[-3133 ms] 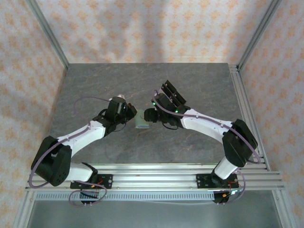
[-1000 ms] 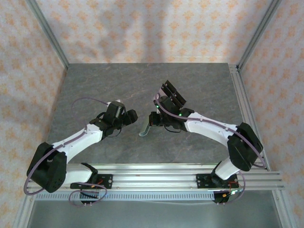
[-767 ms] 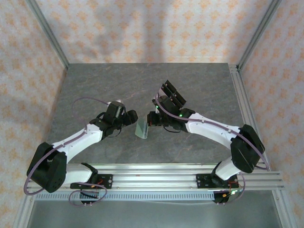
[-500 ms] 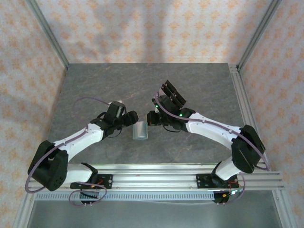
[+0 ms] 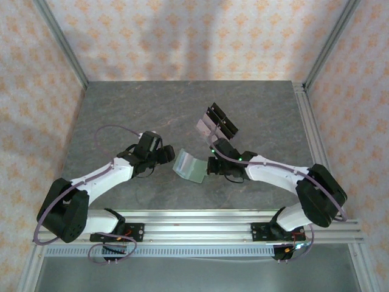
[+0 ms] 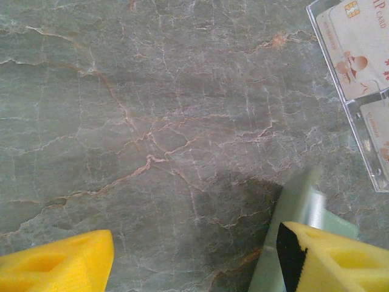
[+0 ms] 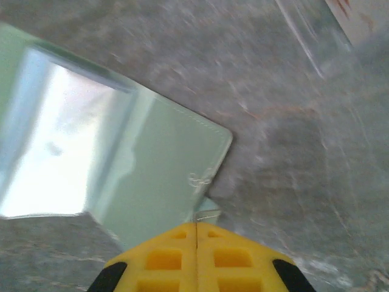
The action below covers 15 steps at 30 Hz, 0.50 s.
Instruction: Put the credit cards into the card holder
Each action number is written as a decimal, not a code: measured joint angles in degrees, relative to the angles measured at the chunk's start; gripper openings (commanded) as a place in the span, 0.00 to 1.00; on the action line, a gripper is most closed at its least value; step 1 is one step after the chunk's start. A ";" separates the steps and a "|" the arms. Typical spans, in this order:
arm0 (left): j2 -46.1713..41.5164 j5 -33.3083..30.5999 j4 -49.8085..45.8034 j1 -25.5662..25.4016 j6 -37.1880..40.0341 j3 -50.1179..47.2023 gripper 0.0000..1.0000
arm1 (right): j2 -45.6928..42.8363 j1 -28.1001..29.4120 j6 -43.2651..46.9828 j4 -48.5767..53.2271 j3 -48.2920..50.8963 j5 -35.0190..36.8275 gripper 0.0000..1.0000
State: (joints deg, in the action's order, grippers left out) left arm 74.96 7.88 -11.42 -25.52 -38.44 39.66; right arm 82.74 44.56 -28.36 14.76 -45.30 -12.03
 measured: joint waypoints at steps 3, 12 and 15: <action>0.04 0.02 0.00 0.00 0.00 0.00 0.72 | 0.68 0.02 -0.39 -0.02 0.63 0.31 0.38; 0.11 0.07 -0.74 -0.28 0.00 0.02 0.72 | -3.61 0.02 -0.46 1.29 0.59 0.94 0.42; 0.22 0.22 -1.20 -0.66 0.20 0.04 0.72 | -6.19 0.02 -0.96 1.49 0.31 0.87 0.43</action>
State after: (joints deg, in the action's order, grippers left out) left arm 75.18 8.10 -12.62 -26.17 -38.24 39.70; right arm 76.55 44.58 -29.32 16.25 -44.99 -11.16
